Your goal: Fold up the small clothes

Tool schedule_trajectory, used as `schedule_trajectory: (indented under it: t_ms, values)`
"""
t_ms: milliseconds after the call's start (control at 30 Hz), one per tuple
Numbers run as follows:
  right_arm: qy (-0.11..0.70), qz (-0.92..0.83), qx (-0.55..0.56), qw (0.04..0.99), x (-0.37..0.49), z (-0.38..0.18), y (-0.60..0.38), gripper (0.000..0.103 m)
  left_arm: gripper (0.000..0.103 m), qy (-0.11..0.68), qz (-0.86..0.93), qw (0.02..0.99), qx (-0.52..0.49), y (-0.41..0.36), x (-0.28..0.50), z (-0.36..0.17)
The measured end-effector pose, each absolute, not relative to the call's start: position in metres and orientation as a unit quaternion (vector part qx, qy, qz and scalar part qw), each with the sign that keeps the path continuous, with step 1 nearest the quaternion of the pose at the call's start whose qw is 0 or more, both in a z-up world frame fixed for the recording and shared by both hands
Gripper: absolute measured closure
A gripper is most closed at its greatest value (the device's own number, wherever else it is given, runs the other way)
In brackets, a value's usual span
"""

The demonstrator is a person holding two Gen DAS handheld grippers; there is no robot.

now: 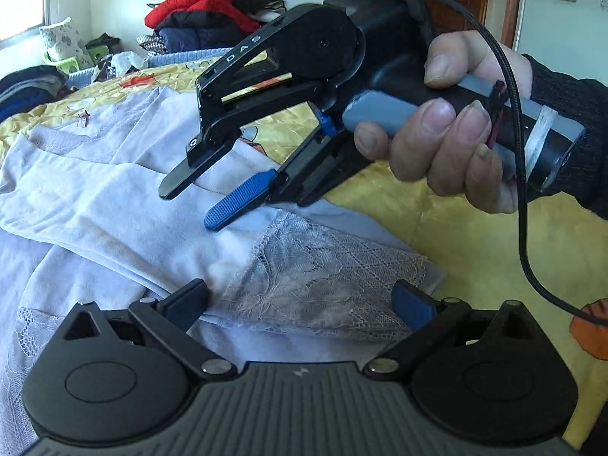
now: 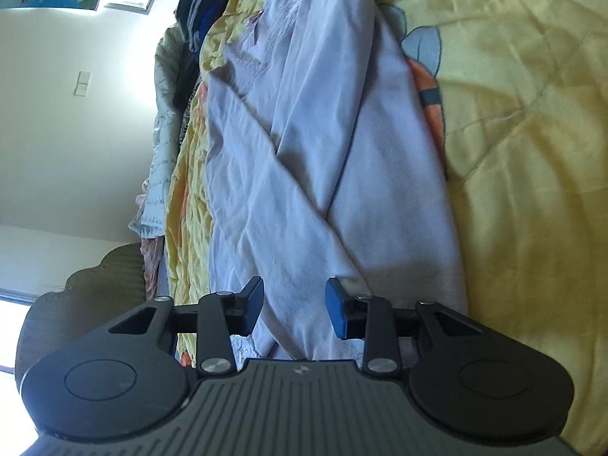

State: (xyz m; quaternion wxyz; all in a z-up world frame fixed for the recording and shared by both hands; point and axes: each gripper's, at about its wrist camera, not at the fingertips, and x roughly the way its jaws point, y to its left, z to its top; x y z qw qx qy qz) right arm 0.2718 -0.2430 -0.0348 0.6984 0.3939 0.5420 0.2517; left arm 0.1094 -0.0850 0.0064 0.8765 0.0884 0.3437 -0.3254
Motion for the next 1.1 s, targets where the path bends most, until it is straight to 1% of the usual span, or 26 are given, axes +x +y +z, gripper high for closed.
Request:
schedule_trajectory:
  t_ms: [33, 67, 133, 167, 200, 267, 300, 367, 467, 600, 667, 733, 767, 800, 867, 933, 1000, 1067, 1100]
  values:
    - [0.541, 0.247, 0.385, 0.707, 0.273, -0.028, -0.242, 0.058, 0.000, 0.343, -0.332, 0.875, 0.078, -0.079, 0.112, 0.012]
    - [0.531, 0.246, 0.373, 0.720, 0.274, -0.019, -0.240, 0.057, 0.000, 0.329, -0.338, 0.879, 0.066, -0.070, 0.113, 0.021]
    - [0.489, 0.262, 0.367, 0.746, 0.279, 0.005, -0.243, 0.055, 0.000, 0.287, -0.327, 0.898, 0.063, -0.051, 0.121, 0.041]
    - [0.469, 0.269, 0.378, 0.752, 0.287, 0.015, -0.247, 0.050, 0.000, 0.266, -0.314, 0.909, 0.070, -0.041, 0.132, 0.051]
    - [0.451, 0.270, 0.392, 0.755, 0.296, 0.023, -0.253, 0.043, 0.000, 0.253, -0.301, 0.916, 0.075, -0.032, 0.146, 0.058]
    - [0.423, 0.253, 0.418, 0.763, 0.321, 0.032, -0.266, 0.032, 0.000, 0.239, -0.259, 0.933, 0.076, -0.014, 0.189, 0.067]
    - [0.413, 0.242, 0.431, 0.765, 0.336, 0.032, -0.273, 0.032, 0.000, 0.235, -0.232, 0.941, 0.071, -0.006, 0.213, 0.068]
    - [0.407, 0.215, 0.466, 0.756, 0.369, 0.025, -0.281, 0.032, 0.000, 0.250, -0.188, 0.948, 0.052, 0.007, 0.271, 0.067]
    - [0.402, 0.181, 0.483, 0.756, 0.413, 0.014, -0.281, 0.033, 0.000, 0.302, -0.159, 0.940, 0.030, 0.019, 0.353, 0.055]
    - [0.399, 0.162, 0.498, 0.752, 0.457, 0.005, -0.272, 0.033, 0.000, 0.342, -0.138, 0.928, 0.058, 0.025, 0.410, 0.030]
    - [0.407, 0.164, 0.505, 0.743, 0.477, -0.001, -0.267, 0.032, 0.000, 0.350, -0.118, 0.928, 0.054, 0.032, 0.423, 0.019]
    - [0.419, 0.147, 0.505, 0.740, 0.492, -0.012, -0.265, 0.033, 0.000, 0.371, -0.108, 0.922, 0.023, 0.045, 0.435, 0.004]
    - [0.426, 0.122, 0.499, 0.745, 0.497, -0.017, -0.268, 0.031, 0.000, 0.353, -0.109, 0.929, 0.023, 0.049, 0.432, 0.000]
    - [0.431, 0.090, 0.489, 0.753, 0.499, -0.024, -0.273, 0.048, 0.000, 0.353, -0.112, 0.929, 0.020, 0.051, 0.431, -0.001]
    - [0.413, 0.093, 0.523, 0.740, 0.500, -0.041, -0.285, 0.055, 0.000, 0.352, -0.112, 0.929, 0.007, 0.054, 0.432, -0.002]
    - [0.412, 0.095, 0.550, 0.720, 0.503, -0.048, -0.292, 0.056, 0.000, 0.351, -0.108, 0.930, -0.001, 0.056, 0.436, -0.002]
    - [0.416, 0.091, 0.533, 0.731, 0.508, -0.043, -0.290, 0.056, 0.000, 0.351, -0.102, 0.931, -0.003, 0.056, 0.438, -0.002]
    - [0.402, 0.067, 0.527, 0.746, 0.505, -0.038, -0.291, 0.056, 0.000, 0.358, -0.095, 0.929, 0.018, 0.050, 0.442, 0.001]
    - [0.397, 0.047, 0.528, 0.749, 0.501, -0.034, -0.295, 0.053, 0.000, 0.364, -0.089, 0.927, 0.025, 0.048, 0.441, 0.004]
